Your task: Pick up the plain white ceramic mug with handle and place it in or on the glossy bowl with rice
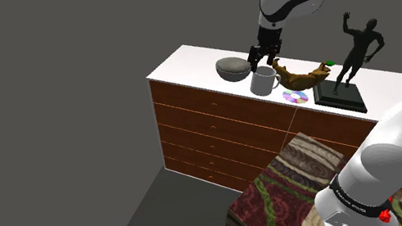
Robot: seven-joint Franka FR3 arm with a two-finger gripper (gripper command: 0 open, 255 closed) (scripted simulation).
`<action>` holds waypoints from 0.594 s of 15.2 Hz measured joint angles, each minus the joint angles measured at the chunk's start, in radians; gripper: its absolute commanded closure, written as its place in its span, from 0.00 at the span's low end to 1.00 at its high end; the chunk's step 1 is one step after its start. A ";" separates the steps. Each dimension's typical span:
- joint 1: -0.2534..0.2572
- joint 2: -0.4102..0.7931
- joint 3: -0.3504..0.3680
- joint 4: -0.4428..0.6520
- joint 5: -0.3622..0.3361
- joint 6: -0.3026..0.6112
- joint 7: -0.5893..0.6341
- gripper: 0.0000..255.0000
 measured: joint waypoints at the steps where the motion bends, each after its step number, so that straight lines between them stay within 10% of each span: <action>1: -0.005 0.031 -0.015 0.002 0.006 0.025 -0.021 0.00; 9: -0.017 0.228 -0.060 0.069 0.073 0.136 -0.111 0.00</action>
